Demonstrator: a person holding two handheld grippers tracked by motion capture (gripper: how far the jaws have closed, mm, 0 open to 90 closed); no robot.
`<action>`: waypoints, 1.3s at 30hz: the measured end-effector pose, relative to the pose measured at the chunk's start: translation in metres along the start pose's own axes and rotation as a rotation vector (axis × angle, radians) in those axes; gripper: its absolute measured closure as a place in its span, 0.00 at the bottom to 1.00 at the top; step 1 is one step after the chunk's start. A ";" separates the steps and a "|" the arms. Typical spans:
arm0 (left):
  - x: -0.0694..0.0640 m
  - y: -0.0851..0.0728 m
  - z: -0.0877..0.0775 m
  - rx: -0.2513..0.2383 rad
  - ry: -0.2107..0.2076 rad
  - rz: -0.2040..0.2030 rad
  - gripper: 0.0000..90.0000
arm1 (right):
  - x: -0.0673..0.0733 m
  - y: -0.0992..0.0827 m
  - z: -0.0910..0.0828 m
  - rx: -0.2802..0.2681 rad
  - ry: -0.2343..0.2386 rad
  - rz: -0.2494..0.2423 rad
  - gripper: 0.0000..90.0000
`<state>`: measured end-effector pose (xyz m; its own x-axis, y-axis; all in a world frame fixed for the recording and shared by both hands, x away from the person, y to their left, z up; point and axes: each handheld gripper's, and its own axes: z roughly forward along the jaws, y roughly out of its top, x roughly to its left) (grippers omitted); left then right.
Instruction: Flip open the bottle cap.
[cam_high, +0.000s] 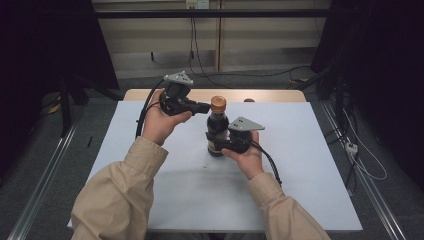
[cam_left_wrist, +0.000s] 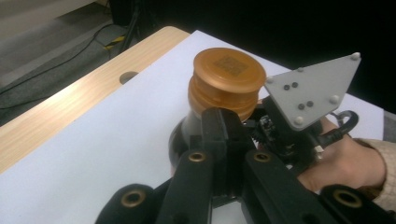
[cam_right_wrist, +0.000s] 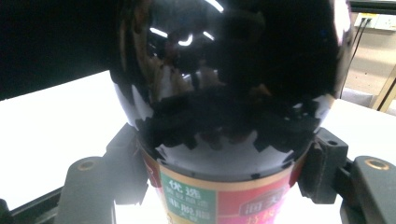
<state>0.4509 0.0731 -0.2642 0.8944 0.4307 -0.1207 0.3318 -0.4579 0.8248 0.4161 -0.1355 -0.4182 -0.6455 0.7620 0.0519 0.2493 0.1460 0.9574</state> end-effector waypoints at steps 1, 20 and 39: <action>0.000 0.000 0.001 -0.005 0.000 -0.001 1.00 | 0.000 0.000 0.000 -0.001 0.001 0.000 0.34; -0.002 0.006 0.002 -0.009 0.001 0.005 1.00 | -0.001 -0.001 0.000 -0.009 -0.005 0.010 0.34; -0.003 0.011 0.003 -0.037 0.008 -0.012 1.00 | -0.002 -0.002 0.000 -0.013 -0.005 0.016 0.34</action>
<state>0.4526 0.0649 -0.2567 0.8880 0.4421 -0.1265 0.3310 -0.4237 0.8431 0.4167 -0.1370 -0.4199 -0.6377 0.7675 0.0659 0.2500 0.1253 0.9601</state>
